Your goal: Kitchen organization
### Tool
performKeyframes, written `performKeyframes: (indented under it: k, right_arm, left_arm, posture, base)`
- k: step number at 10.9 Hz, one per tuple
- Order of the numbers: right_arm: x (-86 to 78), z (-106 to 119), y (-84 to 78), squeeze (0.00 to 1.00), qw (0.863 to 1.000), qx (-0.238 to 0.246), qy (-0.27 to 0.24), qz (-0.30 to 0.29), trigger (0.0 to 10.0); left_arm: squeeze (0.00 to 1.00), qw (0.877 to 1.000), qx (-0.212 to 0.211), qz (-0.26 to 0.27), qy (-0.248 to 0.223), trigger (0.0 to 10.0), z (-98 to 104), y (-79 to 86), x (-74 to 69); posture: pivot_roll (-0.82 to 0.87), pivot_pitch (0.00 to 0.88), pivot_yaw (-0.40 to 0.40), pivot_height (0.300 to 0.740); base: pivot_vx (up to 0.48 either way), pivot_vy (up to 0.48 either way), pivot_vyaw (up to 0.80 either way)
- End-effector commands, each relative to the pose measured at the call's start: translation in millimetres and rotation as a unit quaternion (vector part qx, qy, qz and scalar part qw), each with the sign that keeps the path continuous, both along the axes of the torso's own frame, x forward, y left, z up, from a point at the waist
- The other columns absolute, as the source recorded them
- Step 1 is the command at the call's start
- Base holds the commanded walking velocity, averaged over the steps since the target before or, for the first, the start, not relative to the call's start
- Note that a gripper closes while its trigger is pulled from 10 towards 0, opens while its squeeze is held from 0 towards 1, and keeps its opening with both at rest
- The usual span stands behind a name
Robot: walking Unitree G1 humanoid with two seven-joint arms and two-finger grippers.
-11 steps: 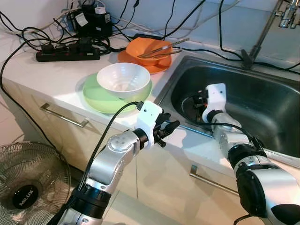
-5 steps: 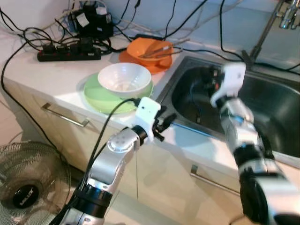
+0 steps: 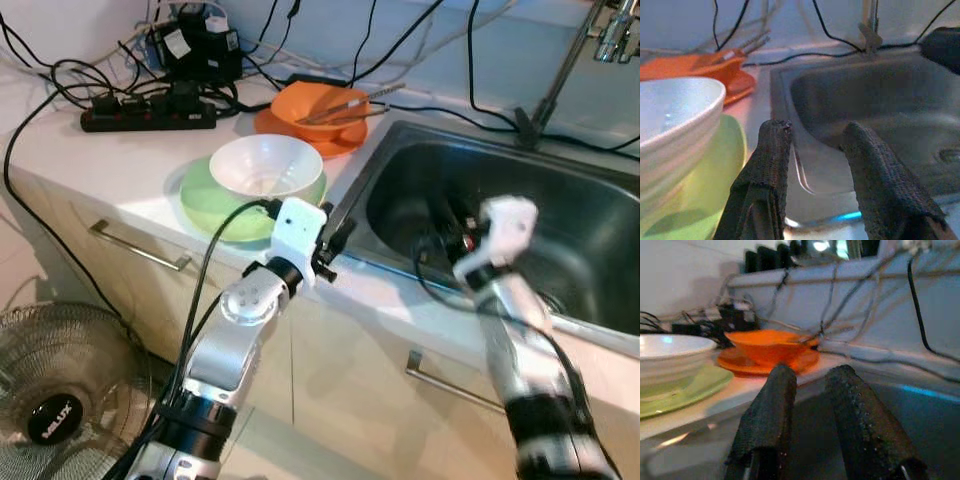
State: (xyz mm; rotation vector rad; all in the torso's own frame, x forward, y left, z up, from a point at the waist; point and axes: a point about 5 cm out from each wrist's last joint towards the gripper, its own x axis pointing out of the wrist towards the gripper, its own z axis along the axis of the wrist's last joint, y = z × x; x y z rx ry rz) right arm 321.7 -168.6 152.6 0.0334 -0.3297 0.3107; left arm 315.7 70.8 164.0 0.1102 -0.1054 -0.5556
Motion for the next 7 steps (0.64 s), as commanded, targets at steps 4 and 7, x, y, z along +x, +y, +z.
performKeyframes:
  k: [4,7]
  right_arm:
    - [-28.5,-0.9,1.2,0.0,1.0,0.023,-0.014,0.0,10.0]
    - [-29.8,-16.0,26.7,0.0,0.998,0.05,0.022,0.007,10.0]
  left_arm:
    - [0.0,0.999,-0.002,0.029,-0.029,10.0,-6.0,6.1,-3.2]
    - [0.0,0.995,0.027,0.065,-0.074,10.0,3.4,14.6,-0.1]
  posture:
    - [0.13,0.0,0.0,0.74]
    - [0.15,0.017,-0.002,0.74]
  base:
    - [0.0,0.0,0.0]
    - [0.0,0.0,0.0]
